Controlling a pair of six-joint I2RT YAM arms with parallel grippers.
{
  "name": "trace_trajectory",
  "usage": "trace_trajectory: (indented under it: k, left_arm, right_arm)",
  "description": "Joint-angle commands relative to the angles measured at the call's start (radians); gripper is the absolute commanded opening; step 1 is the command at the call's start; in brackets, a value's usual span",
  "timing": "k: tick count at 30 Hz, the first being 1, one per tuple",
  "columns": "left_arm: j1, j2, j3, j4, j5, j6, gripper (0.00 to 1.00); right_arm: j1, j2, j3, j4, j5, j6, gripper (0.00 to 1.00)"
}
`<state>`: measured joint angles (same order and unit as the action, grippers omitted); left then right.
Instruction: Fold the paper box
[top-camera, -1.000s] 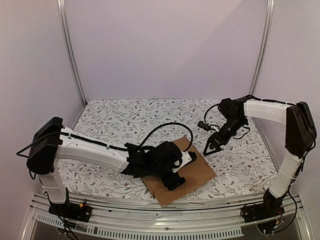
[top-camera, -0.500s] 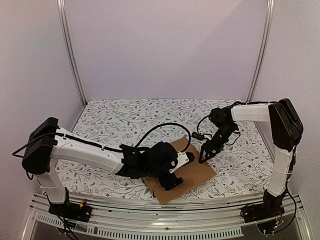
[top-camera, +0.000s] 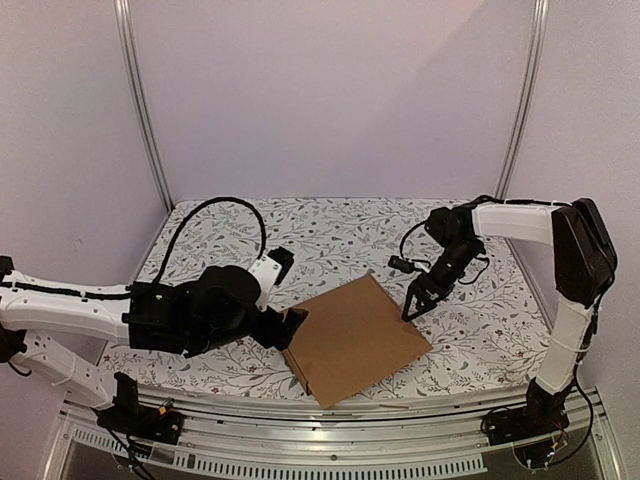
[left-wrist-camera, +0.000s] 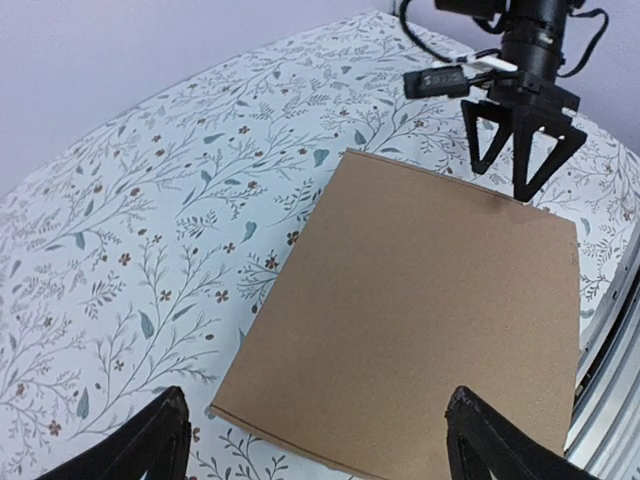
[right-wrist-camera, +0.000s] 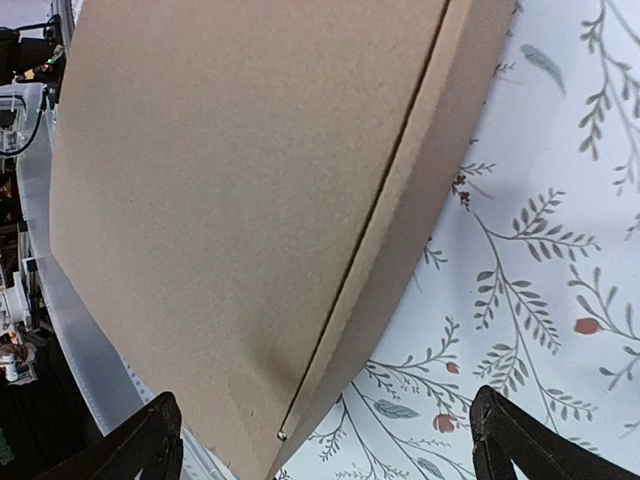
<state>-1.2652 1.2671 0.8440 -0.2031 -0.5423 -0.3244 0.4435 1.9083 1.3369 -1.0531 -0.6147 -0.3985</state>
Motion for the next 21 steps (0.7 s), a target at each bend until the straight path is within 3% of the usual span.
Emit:
trace_trajectory:
  k: [1, 6, 10, 13, 16, 21]
  left_arm:
    - [-0.008, -0.066, -0.07, -0.169, -0.123, -0.315, 0.88]
    - [-0.009, -0.062, -0.111, -0.179, -0.097, -0.404, 0.88]
    - [-0.008, -0.004, -0.11, -0.158, -0.061, -0.446, 0.89]
    - [0.006, 0.028, -0.117, -0.107, -0.06, -0.465, 0.91]
    - [0.036, 0.059, -0.123, -0.047, -0.031, -0.458, 0.91]
    - [0.072, 0.14, -0.084, -0.087, 0.01, -0.475, 0.9]
  right_arm:
    - [-0.061, -0.175, 0.02, -0.006, 0.06, -0.026, 0.99]
    - [-0.067, -0.336, -0.032, 0.108, 0.175, -0.039, 0.99]
    - [-0.015, -0.488, -0.122, 0.2, 0.115, -0.134, 0.99]
    - [0.057, -0.452, -0.072, 0.09, 0.124, -0.247, 0.99]
    - [0.214, -0.381, -0.035, 0.04, 0.265, -0.314, 0.99]
    - [0.477, -0.48, -0.205, 0.289, 0.597, -0.434, 0.99]
